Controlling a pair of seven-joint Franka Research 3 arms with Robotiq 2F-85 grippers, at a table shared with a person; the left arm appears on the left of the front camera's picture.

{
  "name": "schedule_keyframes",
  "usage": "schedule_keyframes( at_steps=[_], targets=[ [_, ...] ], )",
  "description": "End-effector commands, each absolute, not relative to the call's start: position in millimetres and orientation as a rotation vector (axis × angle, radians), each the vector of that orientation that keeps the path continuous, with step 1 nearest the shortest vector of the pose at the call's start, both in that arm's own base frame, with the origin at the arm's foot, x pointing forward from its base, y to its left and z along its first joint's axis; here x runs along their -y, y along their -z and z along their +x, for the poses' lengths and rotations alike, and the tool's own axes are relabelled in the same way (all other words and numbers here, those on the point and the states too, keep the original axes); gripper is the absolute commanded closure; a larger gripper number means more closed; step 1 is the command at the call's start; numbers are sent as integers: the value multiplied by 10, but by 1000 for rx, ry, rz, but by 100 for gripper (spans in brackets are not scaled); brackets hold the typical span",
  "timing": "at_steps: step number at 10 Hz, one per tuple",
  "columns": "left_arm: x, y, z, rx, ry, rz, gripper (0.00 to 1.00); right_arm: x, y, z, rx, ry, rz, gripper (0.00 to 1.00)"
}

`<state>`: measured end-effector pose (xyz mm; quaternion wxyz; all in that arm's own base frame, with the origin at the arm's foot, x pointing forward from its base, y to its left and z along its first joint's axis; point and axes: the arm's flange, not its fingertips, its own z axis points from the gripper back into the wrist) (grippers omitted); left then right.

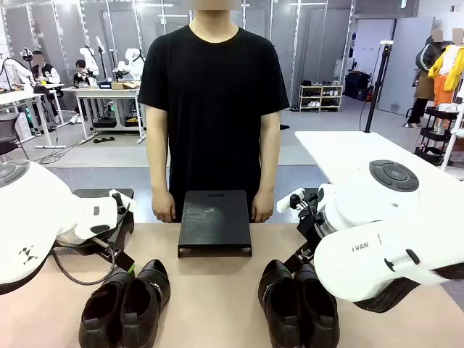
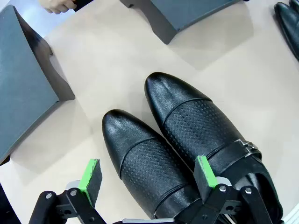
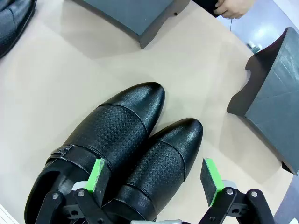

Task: Place the shoes on the stand as instructed by the person.
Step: Pick up one pair of Shoes and place it on the Shoes Stand indicated by the person.

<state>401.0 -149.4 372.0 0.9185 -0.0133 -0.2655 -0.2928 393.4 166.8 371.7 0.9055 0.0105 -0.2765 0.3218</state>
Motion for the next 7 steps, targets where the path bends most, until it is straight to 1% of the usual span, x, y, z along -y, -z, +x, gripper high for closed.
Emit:
schedule_keyframes(
  at_steps=[1, 7],
  targets=[
    [1498, -3720, 4009, 546, 603, -27, 0, -1668, -3717, 3934, 571, -665, 22, 0],
    [1498, -3720, 4009, 546, 603, -27, 0, -1668, -3717, 3934, 571, -665, 22, 0]
  ],
)
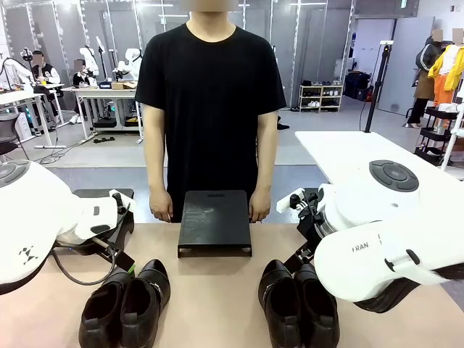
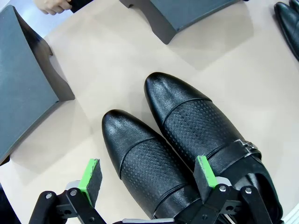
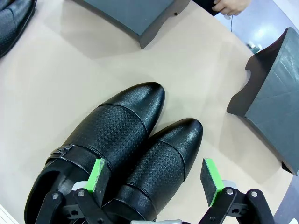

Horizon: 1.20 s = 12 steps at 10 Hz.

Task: Place the shoes on the stand as instructed by the person.
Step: Pick up one pair of Shoes and place it on the Shoes Stand indicated by the person.

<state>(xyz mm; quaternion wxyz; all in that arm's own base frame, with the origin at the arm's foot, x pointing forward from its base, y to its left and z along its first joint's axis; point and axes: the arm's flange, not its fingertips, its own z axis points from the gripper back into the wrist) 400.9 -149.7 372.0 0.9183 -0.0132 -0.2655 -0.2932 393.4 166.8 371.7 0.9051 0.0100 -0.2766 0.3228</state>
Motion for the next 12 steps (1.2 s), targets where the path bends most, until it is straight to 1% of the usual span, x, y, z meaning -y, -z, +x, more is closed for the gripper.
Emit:
schedule_keyframes(
  at_steps=[1, 5, 6, 7, 10, 12],
  targets=[
    [1498, -3720, 4009, 546, 603, -27, 0, -1668, -3717, 3934, 571, -665, 22, 0],
    [1497, -3720, 4009, 546, 603, -27, 0, -1668, -3717, 3934, 571, -667, 21, 0],
    [1554, -3907, 4040, 535, 593, -68, 0, -1658, -3982, 3972, 568, -697, 10, 0],
    [1565, -4101, 4072, 531, 594, -90, 0, -1633, -4253, 4022, 528, -693, 23, 0],
    [1443, -4715, 4042, 515, 567, -205, 0, -1542, -5022, 4079, 477, -701, 154, 0],
    [1189, -5077, 3907, 472, 589, -359, 0, -1307, -5416, 3990, 405, -690, 374, 0]
  ],
)
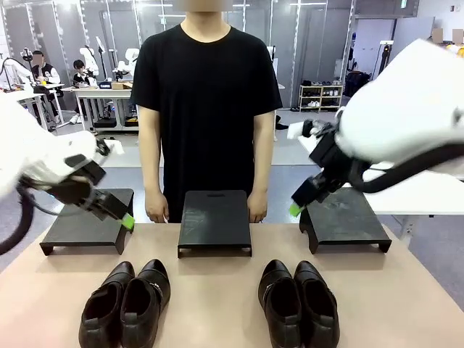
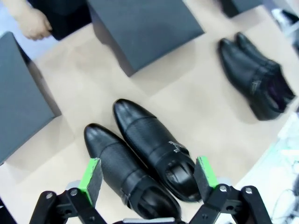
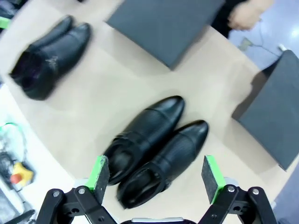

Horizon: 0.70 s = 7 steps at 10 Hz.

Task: Place the shoes on the stand as instructed by the person.
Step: Pick up one pair of Shoes and place it on the Shoes Stand indicated by the person.

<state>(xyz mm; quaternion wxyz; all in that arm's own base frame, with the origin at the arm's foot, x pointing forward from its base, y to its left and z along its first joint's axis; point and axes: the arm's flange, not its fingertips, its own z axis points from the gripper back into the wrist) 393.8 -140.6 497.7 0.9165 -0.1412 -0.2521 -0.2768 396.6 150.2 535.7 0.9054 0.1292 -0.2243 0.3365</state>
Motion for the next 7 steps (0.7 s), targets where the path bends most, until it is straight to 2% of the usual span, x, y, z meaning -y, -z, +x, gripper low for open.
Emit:
schedule_keyframes(
  at_steps=[1, 4, 6, 7],
  targets=[
    [1002, -5231, 3793, 458, 609, -450, 0, -1102, -5562, 3937, 386, -675, 504, 0],
    [174, -5478, 3377, 454, 635, -693, 0, -188, -5779, 3686, 382, -565, 784, 0],
    [-517, -5466, 3079, 515, 599, -950, 0, 577, -5783, 3386, 469, -443, 942, 0],
    [-861, -5412, 2951, 552, 534, -1011, 0, 968, -5750, 3250, 526, -359, 1004, 0]
  ],
)
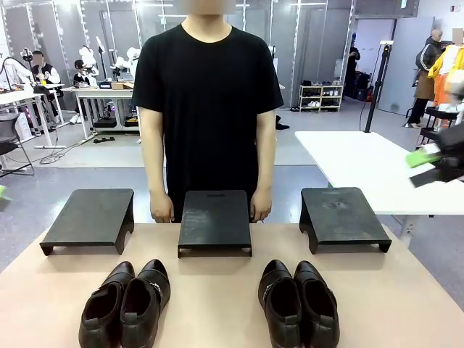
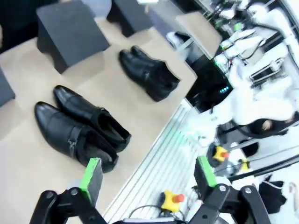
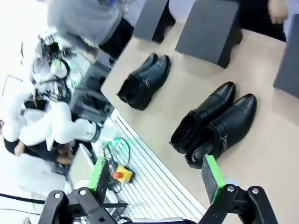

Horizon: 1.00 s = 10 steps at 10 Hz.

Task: Place the shoes on the stand as instructed by the person.
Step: Pick up one pair of Shoes and place it on the Shoes Stand indicated by the person.

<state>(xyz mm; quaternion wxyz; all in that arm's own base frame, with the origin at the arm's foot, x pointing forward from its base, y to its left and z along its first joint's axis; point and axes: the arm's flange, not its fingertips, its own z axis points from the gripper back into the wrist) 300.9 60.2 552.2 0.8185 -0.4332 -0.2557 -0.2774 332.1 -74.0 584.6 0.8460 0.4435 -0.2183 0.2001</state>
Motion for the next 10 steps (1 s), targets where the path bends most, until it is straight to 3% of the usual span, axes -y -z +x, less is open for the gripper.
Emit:
schedule_keyframes(
  at_steps=[1, 5, 10],
  targets=[
    [-1192, -5337, 2811, 622, 463, -1027, 0, 1352, -5687, 3140, 583, -260, 1042, 0],
    [-2297, -4983, 2165, 793, 189, -1118, 0, 2632, -5208, 2620, 723, 39, 1193, 0],
    [-2704, -4752, 1922, 867, 36, -1165, 0, 2862, -5088, 2552, 737, 57, 1185, 0]
  ],
)
